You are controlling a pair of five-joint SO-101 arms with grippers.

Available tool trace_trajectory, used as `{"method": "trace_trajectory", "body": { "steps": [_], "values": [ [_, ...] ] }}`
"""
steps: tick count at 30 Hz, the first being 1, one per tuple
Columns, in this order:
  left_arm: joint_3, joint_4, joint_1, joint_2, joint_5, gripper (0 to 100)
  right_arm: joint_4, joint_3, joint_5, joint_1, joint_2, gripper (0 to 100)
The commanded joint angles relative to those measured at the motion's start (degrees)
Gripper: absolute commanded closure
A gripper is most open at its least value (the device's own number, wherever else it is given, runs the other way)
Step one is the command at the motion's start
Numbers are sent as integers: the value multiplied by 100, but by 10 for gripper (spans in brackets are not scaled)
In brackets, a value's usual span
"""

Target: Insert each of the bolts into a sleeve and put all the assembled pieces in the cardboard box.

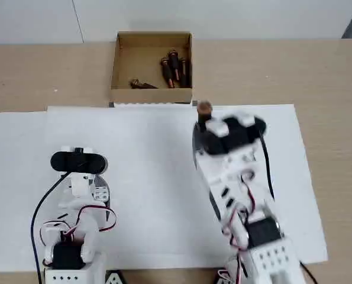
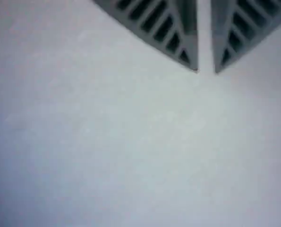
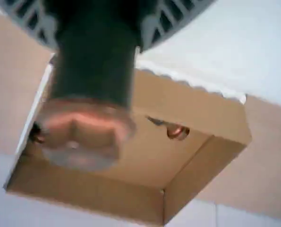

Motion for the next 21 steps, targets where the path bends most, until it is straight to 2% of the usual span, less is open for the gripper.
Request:
{"method": "trace_trajectory", "body": {
  "steps": [1,9,16,21],
  "values": [
    [-22,-70,18,-62,18,993,-637,-1222,-53,40,1613,996],
    [-22,-70,18,-62,18,993,-1481,-3051,-53,40,4479,996],
    [-22,-70,18,-62,18,993,-1956,-4598,-44,4,6343,995],
    [-22,-70,18,-62,18,993,-1982,-5899,387,4,7433,995]
  ]
}}
